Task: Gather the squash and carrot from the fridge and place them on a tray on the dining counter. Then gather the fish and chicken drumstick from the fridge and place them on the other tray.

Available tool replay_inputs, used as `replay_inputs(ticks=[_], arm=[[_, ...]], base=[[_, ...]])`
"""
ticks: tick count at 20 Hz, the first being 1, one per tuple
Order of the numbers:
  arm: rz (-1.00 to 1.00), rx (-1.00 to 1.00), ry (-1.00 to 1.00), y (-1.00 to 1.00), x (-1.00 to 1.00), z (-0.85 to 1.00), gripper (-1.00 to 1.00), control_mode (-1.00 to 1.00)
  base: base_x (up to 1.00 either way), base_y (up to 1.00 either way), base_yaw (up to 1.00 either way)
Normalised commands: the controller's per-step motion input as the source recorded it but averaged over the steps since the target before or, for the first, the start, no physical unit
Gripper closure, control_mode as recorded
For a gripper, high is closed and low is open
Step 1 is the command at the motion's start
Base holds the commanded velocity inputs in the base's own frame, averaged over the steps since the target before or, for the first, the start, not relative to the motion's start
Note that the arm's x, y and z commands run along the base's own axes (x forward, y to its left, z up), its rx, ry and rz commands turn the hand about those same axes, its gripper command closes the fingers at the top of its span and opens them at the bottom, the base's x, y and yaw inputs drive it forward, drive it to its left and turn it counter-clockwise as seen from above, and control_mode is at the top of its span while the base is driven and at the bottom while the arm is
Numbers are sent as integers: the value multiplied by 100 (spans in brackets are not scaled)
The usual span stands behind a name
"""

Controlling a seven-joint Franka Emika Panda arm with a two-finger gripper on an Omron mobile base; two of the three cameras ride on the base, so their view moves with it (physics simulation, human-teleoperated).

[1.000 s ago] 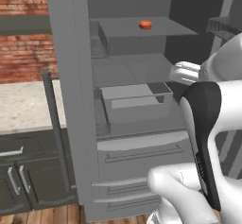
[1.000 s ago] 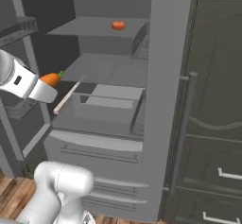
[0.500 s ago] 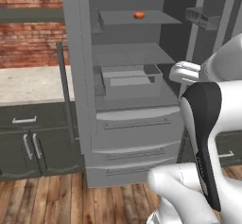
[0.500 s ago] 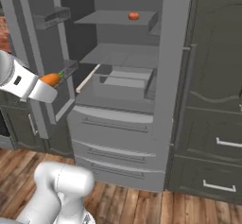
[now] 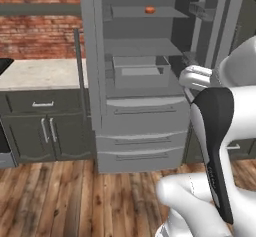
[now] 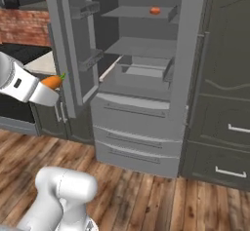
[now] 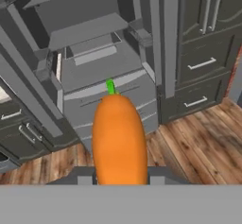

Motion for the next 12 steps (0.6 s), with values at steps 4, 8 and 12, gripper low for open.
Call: replay_inputs(ticks=[4,8,12], arm=[[0,0,0,0,0,0,100,100],[0,0,0,0,0,0,100,100],[0,0,0,0,0,0,100,100]], base=[[-80,-34,18],[-80,-42,18],[-98,-26,15]])
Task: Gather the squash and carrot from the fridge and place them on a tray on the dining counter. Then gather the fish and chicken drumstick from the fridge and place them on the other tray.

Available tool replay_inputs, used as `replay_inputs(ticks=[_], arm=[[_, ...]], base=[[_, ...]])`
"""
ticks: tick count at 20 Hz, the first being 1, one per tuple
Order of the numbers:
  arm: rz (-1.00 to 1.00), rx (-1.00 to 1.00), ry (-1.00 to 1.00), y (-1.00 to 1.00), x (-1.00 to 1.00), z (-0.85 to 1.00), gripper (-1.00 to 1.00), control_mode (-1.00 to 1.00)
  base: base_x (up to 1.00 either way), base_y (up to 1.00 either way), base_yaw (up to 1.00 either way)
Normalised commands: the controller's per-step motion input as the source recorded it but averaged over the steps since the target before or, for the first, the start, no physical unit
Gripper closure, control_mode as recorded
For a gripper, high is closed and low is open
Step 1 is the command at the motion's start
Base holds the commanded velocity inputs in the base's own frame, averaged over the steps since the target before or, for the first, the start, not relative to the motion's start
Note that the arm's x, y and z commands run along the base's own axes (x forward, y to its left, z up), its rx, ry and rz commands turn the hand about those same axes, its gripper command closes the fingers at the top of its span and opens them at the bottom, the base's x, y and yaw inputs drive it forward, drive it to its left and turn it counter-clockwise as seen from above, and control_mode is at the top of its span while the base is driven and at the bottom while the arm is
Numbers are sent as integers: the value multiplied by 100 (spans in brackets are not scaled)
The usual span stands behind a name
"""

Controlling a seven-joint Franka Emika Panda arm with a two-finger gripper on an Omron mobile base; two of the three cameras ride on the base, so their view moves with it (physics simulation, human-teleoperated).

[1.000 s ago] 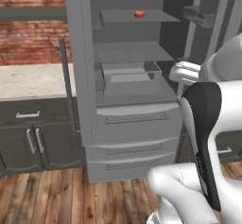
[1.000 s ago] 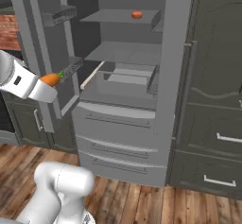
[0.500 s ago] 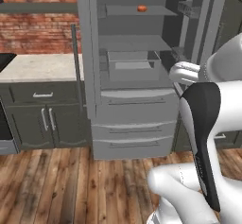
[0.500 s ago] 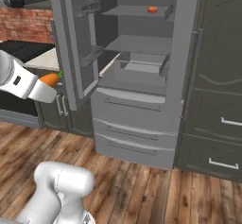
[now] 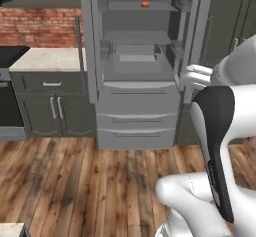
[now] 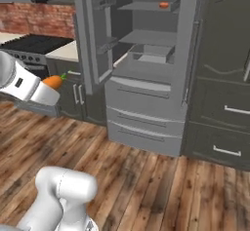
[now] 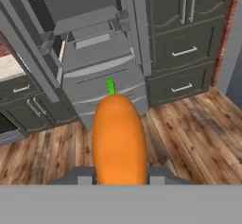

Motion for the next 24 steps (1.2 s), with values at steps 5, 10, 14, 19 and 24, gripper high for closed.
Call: replay_inputs(ticks=[5,10,14,19,24], arm=[[0,0,0,0,0,0,100,100],[0,0,0,0,0,0,100,100],[0,0,0,0,0,0,100,100],[0,0,0,0,0,0,100,100],[0,0,0,0,0,0,100,100]], base=[[-99,2,8],[-94,24,0],[-95,39,1],[-88,67,3],[-79,82,2]])
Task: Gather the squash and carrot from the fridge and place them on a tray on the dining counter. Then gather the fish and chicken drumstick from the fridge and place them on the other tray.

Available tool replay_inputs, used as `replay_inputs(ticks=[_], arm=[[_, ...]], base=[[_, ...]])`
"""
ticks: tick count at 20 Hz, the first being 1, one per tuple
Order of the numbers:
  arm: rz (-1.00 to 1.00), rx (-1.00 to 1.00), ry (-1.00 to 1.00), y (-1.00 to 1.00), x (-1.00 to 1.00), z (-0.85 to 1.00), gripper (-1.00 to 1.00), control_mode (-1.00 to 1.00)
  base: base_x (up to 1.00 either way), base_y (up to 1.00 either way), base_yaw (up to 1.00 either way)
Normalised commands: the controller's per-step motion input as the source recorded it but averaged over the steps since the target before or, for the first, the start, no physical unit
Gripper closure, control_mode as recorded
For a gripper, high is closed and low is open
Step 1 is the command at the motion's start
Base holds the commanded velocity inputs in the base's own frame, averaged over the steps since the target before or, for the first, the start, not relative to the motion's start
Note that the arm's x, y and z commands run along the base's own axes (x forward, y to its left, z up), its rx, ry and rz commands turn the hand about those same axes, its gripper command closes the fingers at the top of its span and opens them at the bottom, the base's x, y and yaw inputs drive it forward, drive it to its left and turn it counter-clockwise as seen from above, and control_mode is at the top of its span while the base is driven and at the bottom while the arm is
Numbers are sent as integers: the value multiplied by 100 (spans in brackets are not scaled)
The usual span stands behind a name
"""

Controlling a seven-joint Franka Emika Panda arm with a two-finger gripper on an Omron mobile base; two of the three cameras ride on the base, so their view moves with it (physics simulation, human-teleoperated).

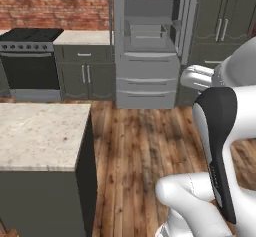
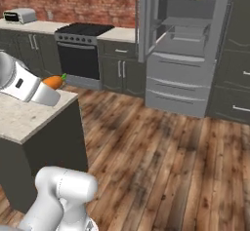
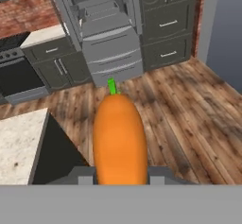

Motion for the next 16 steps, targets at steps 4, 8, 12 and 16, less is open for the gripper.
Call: replay_inputs(ticks=[4,8,12,16], arm=[[0,0,0,0,0,0,100,100],[0,0,0,0,0,0,100,100],[0,0,0,0,0,0,100,100],[0,0,0,0,0,0,100,100]], base=[[-42,99,1],[-16,100,0],[-8,100,0],[-2,100,0]])
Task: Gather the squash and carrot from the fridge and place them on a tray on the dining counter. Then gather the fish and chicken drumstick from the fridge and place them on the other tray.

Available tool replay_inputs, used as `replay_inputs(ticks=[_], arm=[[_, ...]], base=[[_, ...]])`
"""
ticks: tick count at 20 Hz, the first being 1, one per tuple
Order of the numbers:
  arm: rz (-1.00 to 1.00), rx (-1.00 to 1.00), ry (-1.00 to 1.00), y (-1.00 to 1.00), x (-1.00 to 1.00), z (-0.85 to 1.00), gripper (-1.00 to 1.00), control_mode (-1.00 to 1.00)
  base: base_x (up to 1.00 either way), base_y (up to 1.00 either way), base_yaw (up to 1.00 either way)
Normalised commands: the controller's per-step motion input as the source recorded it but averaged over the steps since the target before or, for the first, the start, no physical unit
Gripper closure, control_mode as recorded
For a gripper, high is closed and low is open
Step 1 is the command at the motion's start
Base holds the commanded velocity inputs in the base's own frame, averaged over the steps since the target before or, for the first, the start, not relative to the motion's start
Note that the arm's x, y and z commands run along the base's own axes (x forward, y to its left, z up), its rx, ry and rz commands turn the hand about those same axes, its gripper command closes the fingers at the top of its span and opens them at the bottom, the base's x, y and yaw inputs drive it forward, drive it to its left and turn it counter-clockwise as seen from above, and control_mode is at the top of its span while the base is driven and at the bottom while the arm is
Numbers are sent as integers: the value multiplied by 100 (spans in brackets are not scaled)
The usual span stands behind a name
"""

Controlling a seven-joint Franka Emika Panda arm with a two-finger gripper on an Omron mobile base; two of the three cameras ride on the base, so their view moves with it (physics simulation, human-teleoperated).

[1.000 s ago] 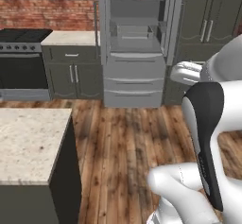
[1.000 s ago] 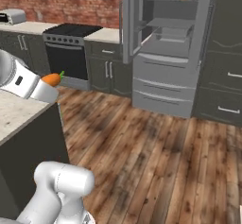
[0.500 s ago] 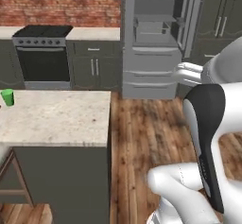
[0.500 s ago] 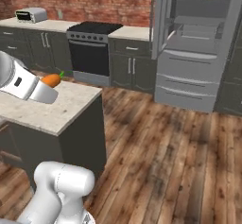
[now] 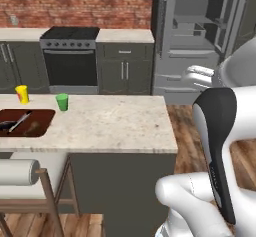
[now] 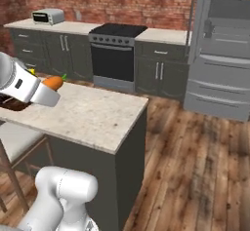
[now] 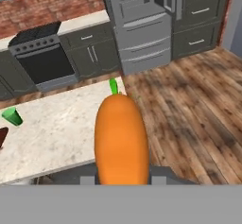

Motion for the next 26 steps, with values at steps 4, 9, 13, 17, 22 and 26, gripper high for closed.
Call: replay_inputs(ticks=[4,9,13,17,22,26], arm=[[0,0,0,0,0,0,100,100],[0,0,0,0,0,0,100,100],[0,0,0,0,0,0,100,100],[0,0,0,0,0,0,100,100],[0,0,0,0,0,0,100,100],[0,0,0,0,0,0,100,100]], base=[[-8,100,1],[-13,100,1],[-7,100,0],[-4,100,0],[0,100,0],[0,100,0]])
